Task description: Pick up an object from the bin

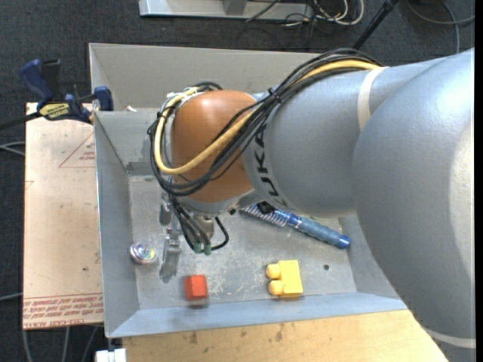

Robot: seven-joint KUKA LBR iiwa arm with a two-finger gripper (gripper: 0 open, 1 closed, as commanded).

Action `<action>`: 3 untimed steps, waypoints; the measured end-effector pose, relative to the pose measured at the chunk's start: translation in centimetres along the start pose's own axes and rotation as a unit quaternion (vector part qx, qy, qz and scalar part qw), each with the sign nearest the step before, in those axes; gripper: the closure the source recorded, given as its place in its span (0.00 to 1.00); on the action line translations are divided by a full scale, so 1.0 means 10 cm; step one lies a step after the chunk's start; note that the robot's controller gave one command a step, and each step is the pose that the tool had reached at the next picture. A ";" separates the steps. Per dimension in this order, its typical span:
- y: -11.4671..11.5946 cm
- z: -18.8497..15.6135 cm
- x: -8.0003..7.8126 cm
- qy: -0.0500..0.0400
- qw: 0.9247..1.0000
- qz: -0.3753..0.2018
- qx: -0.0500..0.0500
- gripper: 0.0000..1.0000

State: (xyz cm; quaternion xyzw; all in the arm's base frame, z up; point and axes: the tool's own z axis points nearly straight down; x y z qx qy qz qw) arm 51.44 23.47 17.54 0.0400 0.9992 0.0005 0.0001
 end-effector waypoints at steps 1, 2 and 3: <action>-0.55 0.79 0.11 0.003 0.997 -0.074 0.002 0.00; -0.89 1.02 0.22 -0.010 0.967 -0.254 -0.001 0.00; -0.90 1.05 0.27 -0.001 0.967 -0.255 0.000 1.00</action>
Offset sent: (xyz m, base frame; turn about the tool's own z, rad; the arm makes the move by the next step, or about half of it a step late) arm -0.0143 -0.0511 -0.0754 -0.1508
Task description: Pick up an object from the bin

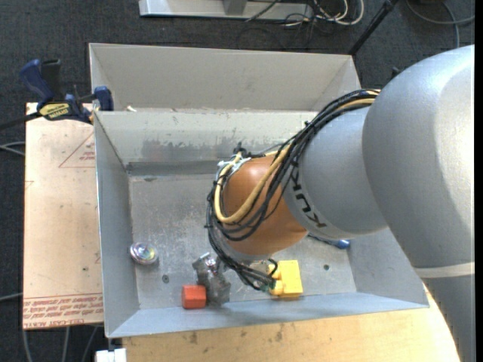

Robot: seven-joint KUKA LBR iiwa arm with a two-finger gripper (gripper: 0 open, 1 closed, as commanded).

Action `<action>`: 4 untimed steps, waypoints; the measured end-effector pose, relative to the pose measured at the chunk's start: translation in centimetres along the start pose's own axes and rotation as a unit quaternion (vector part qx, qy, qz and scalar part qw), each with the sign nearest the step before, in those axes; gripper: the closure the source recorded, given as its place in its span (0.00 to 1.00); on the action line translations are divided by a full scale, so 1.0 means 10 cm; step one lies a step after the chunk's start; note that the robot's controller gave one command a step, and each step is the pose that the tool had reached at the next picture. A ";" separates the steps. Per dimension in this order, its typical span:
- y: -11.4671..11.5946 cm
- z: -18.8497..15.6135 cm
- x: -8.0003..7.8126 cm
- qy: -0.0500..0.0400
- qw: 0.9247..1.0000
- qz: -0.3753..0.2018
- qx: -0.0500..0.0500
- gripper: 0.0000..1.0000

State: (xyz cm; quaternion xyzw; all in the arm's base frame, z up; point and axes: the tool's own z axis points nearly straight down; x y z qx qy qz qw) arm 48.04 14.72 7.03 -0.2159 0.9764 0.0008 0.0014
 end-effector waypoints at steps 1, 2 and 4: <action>-0.02 -0.03 -0.05 -0.009 1.000 0.001 0.001 0.00; 0.26 -0.03 -0.18 -0.007 1.000 -0.021 0.002 0.00; 0.49 0.00 -0.23 0.000 0.868 -0.497 -0.001 0.00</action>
Offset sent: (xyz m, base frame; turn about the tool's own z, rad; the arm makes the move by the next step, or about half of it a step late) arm 0.0000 0.0000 0.0000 0.0000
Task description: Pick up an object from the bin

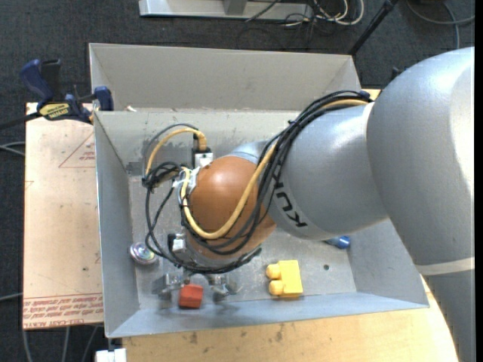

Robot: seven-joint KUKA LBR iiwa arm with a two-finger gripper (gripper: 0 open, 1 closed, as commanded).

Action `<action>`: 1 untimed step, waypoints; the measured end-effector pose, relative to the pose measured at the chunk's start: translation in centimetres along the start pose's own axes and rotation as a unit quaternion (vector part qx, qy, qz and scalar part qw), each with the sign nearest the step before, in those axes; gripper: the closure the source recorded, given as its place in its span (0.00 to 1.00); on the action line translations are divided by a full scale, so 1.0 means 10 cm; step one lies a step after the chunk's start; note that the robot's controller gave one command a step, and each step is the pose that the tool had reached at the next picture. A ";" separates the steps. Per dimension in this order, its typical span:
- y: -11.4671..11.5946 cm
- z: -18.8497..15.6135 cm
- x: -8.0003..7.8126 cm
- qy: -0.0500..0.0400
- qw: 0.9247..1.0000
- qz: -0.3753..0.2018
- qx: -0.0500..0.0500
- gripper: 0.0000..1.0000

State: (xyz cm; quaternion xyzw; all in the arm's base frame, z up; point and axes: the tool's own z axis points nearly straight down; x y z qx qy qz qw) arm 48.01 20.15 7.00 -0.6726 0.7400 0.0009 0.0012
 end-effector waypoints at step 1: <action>0.00 0.00 0.01 0.000 1.000 0.001 0.000 1.00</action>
Offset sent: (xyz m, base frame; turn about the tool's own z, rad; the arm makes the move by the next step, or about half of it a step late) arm 0.0000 0.0000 0.0000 0.0000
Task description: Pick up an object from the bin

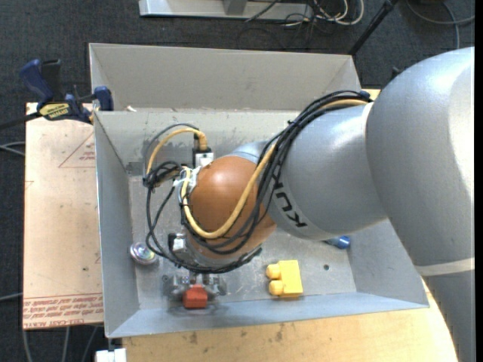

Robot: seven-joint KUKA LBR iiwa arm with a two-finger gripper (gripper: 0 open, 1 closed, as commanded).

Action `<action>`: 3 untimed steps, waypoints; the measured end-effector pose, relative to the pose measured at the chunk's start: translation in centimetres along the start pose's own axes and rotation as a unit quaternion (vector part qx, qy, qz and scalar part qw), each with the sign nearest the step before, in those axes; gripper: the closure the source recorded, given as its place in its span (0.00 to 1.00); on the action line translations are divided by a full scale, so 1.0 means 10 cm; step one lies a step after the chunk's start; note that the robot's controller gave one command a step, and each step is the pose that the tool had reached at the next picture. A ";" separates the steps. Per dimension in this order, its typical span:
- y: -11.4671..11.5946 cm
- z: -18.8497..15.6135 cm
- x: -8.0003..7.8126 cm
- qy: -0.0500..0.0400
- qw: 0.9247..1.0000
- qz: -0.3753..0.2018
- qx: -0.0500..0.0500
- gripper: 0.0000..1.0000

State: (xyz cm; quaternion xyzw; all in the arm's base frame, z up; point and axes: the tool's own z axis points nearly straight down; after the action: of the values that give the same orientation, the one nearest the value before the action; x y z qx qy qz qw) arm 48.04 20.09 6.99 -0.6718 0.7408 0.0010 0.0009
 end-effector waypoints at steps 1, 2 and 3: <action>-0.04 -0.97 -0.08 -0.002 1.000 -0.010 0.004 1.00; -0.22 0.03 0.38 0.001 0.996 -0.087 -0.002 1.00; -0.47 -1.20 0.75 0.000 0.997 -0.076 0.005 1.00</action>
Offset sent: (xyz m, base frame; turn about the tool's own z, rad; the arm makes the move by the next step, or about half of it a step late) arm 0.0030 0.0053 0.0931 -0.0231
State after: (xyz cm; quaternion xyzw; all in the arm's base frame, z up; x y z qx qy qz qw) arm 51.96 12.18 18.97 -0.7262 0.6874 -0.0024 0.0045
